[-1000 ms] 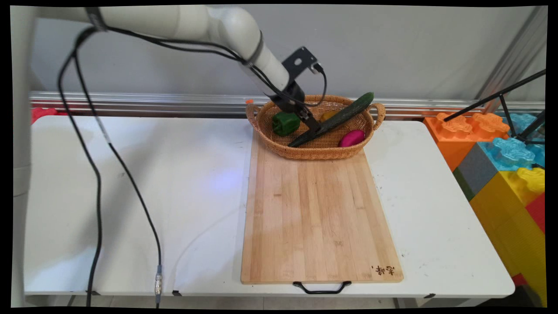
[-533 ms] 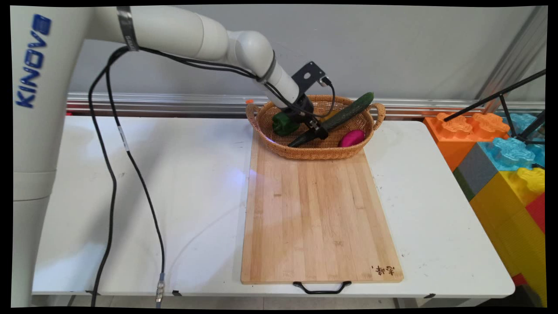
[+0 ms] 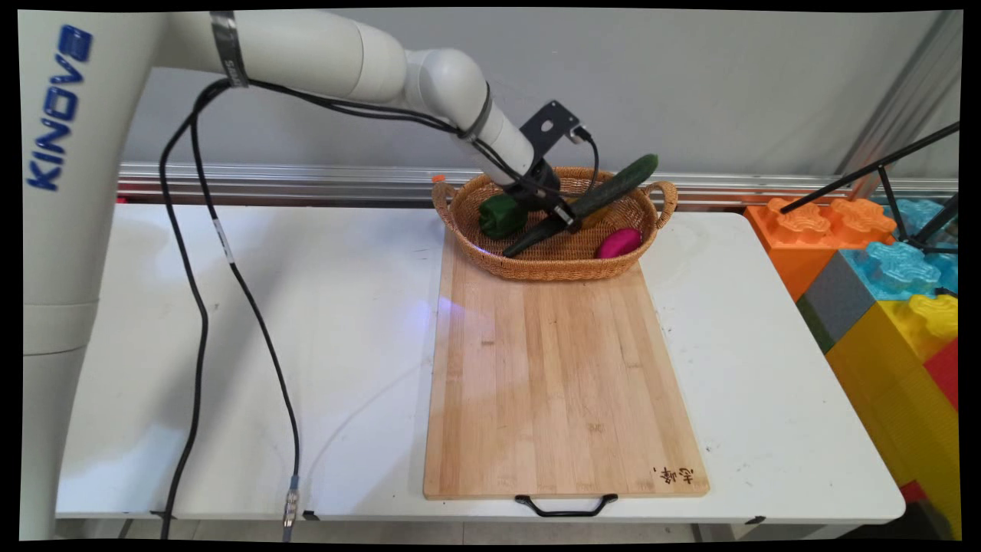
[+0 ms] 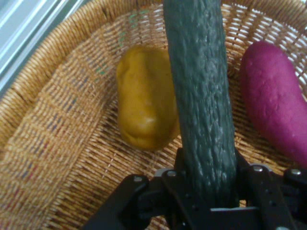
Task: Place the picked object on the cutting board
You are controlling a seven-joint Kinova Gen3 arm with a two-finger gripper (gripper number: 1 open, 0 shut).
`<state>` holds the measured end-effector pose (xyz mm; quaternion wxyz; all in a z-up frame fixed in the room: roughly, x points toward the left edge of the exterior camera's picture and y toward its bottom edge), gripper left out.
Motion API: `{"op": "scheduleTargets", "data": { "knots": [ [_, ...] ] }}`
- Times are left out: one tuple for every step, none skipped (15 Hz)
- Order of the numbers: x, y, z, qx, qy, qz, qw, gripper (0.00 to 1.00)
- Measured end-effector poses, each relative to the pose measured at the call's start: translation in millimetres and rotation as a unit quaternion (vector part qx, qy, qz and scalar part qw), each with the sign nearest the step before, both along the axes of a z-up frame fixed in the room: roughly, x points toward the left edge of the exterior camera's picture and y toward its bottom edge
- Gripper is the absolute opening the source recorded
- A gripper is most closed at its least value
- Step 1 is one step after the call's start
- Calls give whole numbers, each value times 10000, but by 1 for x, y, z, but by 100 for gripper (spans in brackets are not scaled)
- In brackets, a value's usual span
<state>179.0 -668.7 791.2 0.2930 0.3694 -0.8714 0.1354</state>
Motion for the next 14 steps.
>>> {"op": "scheduleTargets", "data": {
  "knots": [
    [1,1,7,-24,1,17,10000,0],
    [2,3,17,-70,-8,38,10000,0],
    [2,5,27,-132,-26,44,9999,0],
    [2,7,39,-222,-49,50,9997,0],
    [2,10,52,-315,-74,49,9995,0],
    [2,14,63,-392,-90,38,9992,0],
    [0,19,75,-462,-102,6,9989,0],
    [-2,26,85,-494,-102,-48,9987,0],
    [-5,34,94,-492,-94,-139,9986,0],
    [-8,44,101,-448,-79,-261,9986,0],
    [-11,53,105,-393,-62,-363,9985,0],
    [-15,62,109,-331,-43,-471,9983,0],
    [-18,75,112,-240,-29,-598,9979,0],
    [-22,86,114,-139,-24,-725,9973,0]
  ]
}}
